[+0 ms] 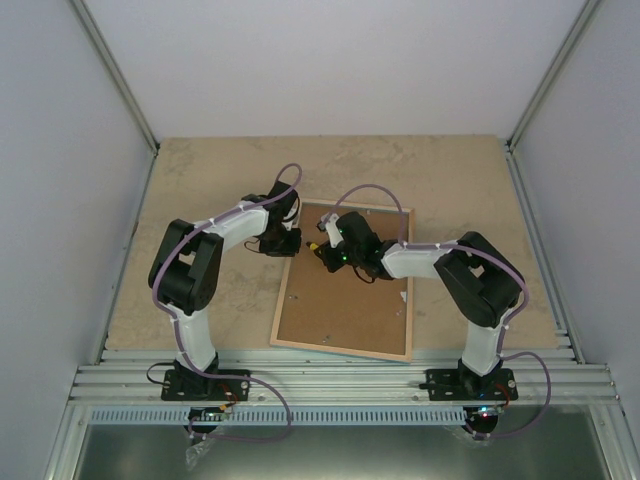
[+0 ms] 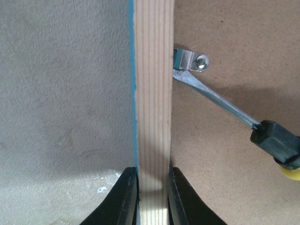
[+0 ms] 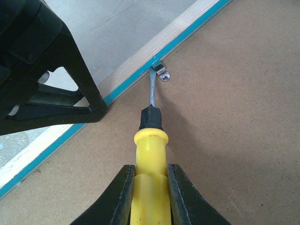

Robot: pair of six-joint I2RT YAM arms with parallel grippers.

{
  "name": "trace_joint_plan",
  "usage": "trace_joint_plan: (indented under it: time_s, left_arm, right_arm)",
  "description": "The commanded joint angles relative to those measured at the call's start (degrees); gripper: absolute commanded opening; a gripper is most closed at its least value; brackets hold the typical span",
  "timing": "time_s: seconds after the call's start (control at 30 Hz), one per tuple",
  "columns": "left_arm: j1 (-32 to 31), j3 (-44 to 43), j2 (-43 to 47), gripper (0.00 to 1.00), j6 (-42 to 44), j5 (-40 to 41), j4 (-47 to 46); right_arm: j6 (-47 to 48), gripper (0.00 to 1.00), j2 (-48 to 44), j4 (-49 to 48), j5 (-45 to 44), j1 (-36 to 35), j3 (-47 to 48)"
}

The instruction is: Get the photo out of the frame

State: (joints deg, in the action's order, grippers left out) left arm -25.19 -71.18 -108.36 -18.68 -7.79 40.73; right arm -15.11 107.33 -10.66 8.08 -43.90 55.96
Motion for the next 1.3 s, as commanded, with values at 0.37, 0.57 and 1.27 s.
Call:
trace_joint_plan:
  time_s: [0.37,0.57,1.27]
  left_arm:
    - [-0.4,1.2,0.4,0.0,0.9,-2.3,1.0]
    - [-0.4,1.4,0.5,0.0,0.8,-3.2,0.6]
    - [-0.4,1.4,0.2,0.0,0.5,-3.2,0.7]
  right_arm:
    - [-5.7,0.01,-1.3,-2.4,-5.8,3.9,-2.6]
    - [-8.0,0.01,-1.4,-4.5,-3.0,5.0,-3.7]
    - [-11.4,0.01,-3.4,-9.6,5.0,9.1,-7.8]
